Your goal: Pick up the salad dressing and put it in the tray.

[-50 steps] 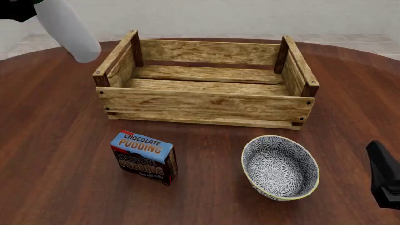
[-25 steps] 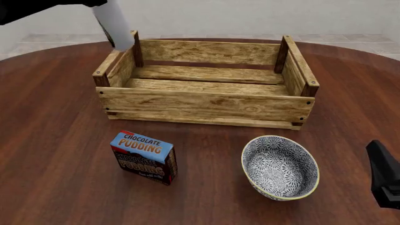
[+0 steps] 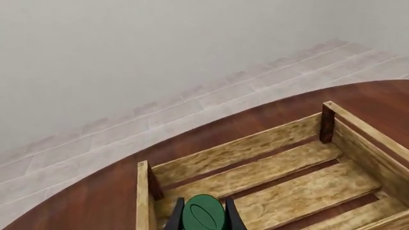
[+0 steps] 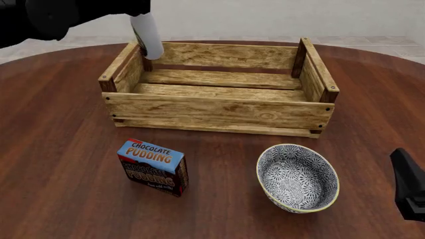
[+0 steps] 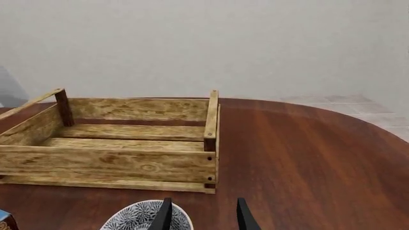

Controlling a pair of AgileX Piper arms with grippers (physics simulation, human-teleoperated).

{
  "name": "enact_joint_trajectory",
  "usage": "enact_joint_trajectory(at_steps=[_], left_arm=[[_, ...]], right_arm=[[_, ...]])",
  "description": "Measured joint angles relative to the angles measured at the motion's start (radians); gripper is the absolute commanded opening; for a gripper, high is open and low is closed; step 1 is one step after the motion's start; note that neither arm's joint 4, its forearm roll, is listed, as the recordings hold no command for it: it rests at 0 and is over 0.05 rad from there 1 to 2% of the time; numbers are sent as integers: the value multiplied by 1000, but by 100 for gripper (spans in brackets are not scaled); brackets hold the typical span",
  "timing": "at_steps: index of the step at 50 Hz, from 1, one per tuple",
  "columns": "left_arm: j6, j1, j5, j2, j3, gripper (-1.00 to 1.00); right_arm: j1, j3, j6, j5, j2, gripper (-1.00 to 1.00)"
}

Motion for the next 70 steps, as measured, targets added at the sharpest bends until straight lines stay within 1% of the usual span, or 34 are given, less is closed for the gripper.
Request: enact_joint_trajectory(at_steps=[22, 70], left_arm=[[-47, -2, 13, 140, -101, -100], [-54, -10, -41, 343, -150, -100]], right_arm=[[-7, 0, 3, -1, 0, 100], [-13, 0, 4, -3, 0, 100]])
